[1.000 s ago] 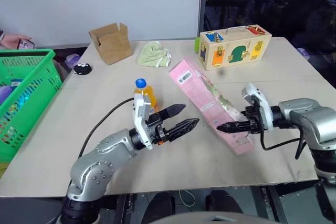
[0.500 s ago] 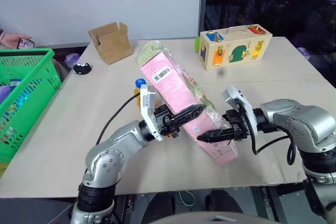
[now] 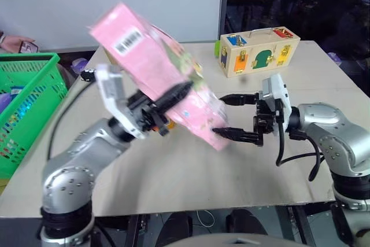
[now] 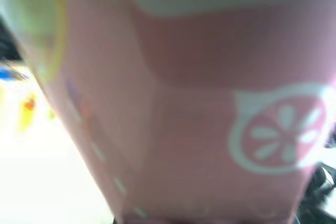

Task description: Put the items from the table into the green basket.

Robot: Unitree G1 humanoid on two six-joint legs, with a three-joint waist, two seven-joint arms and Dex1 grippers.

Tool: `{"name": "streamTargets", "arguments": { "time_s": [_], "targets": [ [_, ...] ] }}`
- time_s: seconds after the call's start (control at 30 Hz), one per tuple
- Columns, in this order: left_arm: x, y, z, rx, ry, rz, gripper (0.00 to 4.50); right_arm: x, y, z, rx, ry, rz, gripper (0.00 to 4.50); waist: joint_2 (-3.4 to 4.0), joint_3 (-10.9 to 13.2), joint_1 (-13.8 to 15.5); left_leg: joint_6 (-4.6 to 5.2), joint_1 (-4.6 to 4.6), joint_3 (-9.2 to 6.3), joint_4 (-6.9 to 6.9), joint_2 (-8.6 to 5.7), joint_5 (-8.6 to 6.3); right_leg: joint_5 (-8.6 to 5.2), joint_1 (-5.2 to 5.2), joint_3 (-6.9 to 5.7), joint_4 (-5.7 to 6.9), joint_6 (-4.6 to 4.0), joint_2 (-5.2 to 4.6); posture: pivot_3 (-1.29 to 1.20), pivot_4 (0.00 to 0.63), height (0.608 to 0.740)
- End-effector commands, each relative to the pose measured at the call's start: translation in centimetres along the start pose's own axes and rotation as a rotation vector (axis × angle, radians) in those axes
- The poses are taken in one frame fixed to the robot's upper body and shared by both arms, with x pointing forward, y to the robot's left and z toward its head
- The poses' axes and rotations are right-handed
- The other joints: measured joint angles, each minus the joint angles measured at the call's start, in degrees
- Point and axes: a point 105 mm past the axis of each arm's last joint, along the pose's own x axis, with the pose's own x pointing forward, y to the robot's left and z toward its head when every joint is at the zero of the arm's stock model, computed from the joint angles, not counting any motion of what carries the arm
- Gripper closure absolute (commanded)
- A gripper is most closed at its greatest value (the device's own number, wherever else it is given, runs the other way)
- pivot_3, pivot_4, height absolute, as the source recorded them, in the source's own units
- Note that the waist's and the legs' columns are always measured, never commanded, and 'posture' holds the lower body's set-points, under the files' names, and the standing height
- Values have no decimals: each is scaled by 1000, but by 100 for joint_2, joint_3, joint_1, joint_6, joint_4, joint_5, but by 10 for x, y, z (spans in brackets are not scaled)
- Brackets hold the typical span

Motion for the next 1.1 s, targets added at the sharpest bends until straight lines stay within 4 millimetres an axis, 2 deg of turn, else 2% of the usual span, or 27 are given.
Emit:
{"name": "streamTargets", "arguments": {
  "time_s": [0.03, 0.13, 0.2, 0.33, 0.43, 0.47, 0.57, 0.7, 0.9, 1.1],
  "targets": [
    [-14, 20, 64, 125, -192, 140, 4212, 10, -5, 20, -84, -81, -1, 0, -9, 7, 30, 0, 0, -2, 0, 0, 0, 0, 0, -2, 1, 0, 0, 111, 0, 740],
    [-33, 47, 107, 280, -263, 326, 4212, 16, -7, 30, -102, -139, 20, 0, -15, 12, 84, 0, 3, -2, -5, 1, 0, 0, -1, -3, 0, -1, 2, 111, 0, 740],
    [-48, 62, 128, 397, -265, 440, 4212, 18, -5, 37, -114, -179, 37, 0, -25, 15, 164, -1, 3, 1, -16, -1, 0, 1, -2, 0, -4, -1, 0, 162, 0, 740],
    [-79, 91, 162, 599, -261, 670, 4212, 21, -2, 44, -115, -225, 56, 0, -29, 19, 336, -3, 0, -5, -38, -1, 0, 11, -10, -8, -8, -21, 0, 176, 0, 740],
    [-96, 106, 176, 739, -203, 776, 4212, 25, 0, 47, -123, -232, 68, 0, -35, 21, 454, -4, -1, -8, -45, 1, 0, 9, -13, -15, -12, -23, 0, 180, 0, 740],
    [-114, 120, 188, 833, -154, 883, 4212, 27, 2, 49, -129, -238, 81, 0, -36, 21, 465, -5, -2, -7, -45, 1, 0, 1, -15, -15, -12, -38, 0, 178, 0, 740],
    [-150, 142, 210, 984, -52, 1067, 4212, 32, 6, 52, -135, -245, 112, 0, -42, 24, 458, -9, -3, -5, -51, 4, 1, -1, -24, -17, -11, -37, 1, 174, 0, 740],
    [-174, 161, 213, 1029, 48, 1116, 4212, 39, 11, 52, -145, -237, 147, 0, -47, 20, 496, -12, -5, 3, -54, 5, 1, -10, -32, -16, -8, -22, -5, 174, 0, 740],
    [-211, 190, 202, 1035, 163, 1199, 4212, 43, 11, 54, -149, -240, 150, 0, -64, 13, 521, -13, -20, -4, -54, 6, 2, 1, -44, -32, -5, -38, -6, 153, 0, 740],
    [-260, 199, 202, 1063, 243, 1403, 4212, 42, 15, 59, -145, -255, 171, 0, -92, 5, 447, -14, -32, -4, -54, 9, 2, 14, -56, -34, -3, -24, -6, 115, 0, 740]
  ]
}}
